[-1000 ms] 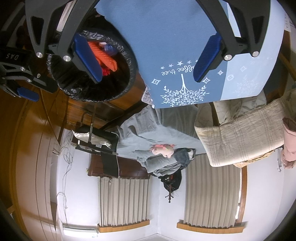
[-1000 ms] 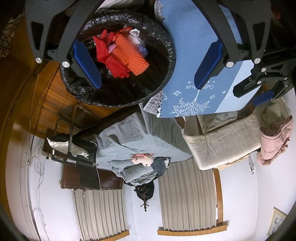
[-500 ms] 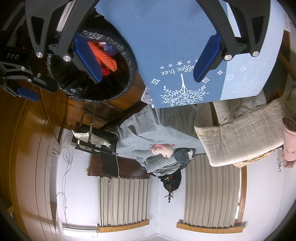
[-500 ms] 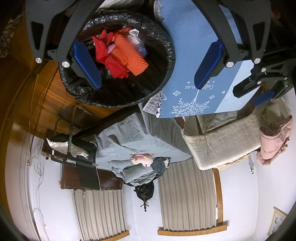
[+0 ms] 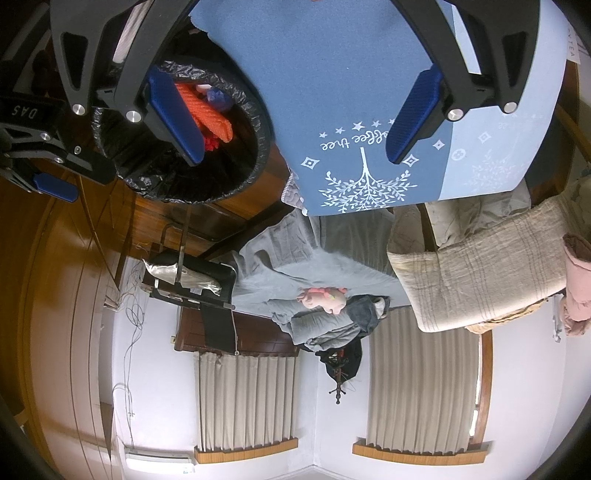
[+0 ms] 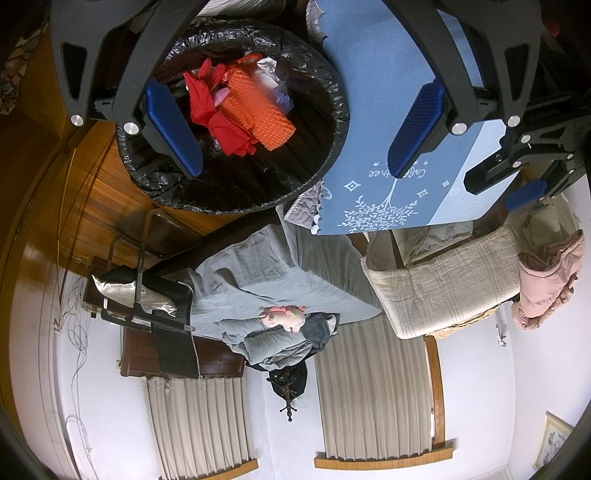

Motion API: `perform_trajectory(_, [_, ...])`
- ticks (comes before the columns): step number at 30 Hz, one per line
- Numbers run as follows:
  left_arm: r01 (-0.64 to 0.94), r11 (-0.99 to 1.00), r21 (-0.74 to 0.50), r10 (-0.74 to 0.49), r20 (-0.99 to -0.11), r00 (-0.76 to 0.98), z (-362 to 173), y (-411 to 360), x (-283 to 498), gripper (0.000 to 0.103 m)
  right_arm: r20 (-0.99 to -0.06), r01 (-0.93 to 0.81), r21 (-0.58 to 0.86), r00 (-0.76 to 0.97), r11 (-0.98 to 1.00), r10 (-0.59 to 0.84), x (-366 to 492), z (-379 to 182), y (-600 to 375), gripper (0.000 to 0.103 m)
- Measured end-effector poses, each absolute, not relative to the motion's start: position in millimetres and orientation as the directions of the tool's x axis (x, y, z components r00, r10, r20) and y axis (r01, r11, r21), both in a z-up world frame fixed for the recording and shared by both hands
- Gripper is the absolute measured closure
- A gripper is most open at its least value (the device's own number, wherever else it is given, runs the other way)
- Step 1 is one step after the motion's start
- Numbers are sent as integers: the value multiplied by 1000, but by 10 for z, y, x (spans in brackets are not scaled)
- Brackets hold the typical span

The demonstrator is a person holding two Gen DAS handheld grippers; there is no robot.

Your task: Collect trash

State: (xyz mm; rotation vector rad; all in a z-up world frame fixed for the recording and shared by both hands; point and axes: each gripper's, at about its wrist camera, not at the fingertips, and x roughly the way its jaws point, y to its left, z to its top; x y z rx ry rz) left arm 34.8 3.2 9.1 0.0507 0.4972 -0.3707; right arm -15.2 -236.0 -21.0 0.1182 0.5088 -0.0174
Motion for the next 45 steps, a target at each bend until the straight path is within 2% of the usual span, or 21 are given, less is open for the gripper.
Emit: perform_trajectory(45, [355,934,-41,-330,-481,812,75,76,370,6,-489,47,110,872,993,13,-112,-243,-2325,5])
